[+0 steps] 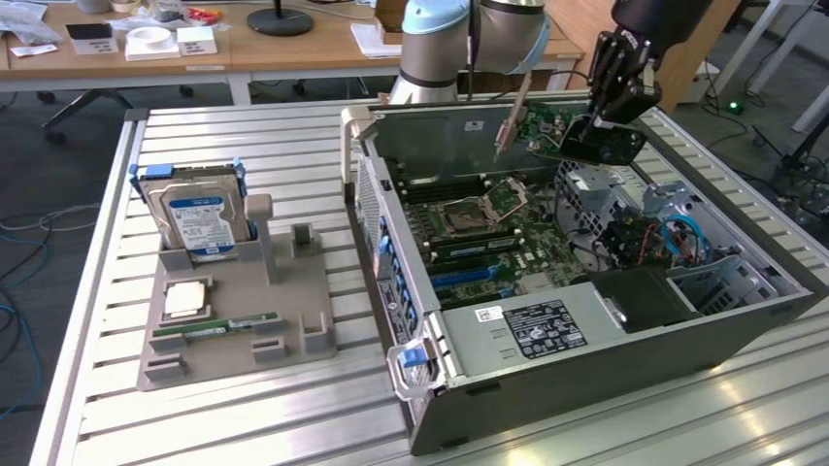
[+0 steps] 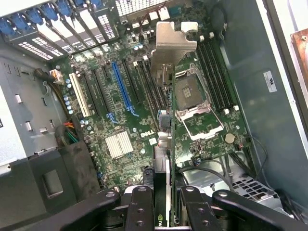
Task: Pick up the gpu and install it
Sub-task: 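Insert the gpu into the slot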
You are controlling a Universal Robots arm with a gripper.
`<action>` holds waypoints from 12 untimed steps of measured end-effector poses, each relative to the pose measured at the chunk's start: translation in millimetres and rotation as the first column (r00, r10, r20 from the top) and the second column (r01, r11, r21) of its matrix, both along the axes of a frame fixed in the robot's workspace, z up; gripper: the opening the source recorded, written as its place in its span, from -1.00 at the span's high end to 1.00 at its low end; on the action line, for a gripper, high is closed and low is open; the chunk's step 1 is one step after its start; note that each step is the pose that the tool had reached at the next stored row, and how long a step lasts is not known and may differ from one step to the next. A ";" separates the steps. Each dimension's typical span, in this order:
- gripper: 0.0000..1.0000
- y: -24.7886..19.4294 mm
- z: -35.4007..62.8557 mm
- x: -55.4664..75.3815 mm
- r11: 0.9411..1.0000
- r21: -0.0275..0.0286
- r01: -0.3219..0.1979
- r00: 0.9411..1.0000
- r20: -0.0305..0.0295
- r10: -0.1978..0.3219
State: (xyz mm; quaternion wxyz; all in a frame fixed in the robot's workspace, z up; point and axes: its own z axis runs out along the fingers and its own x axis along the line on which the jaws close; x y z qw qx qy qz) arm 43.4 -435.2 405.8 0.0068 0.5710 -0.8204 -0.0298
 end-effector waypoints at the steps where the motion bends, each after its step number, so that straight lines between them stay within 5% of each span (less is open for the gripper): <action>1: 0.47 0.0 0.0 0.0 1.000 0.000 -0.004 1.000 0.000 0.004; 7: 0.47 0.0 -0.2 0.0 0.996 0.000 -0.088 0.996 0.000 0.088; 12: 0.47 0.0 -0.5 0.0 0.984 0.000 -0.176 0.984 0.000 0.176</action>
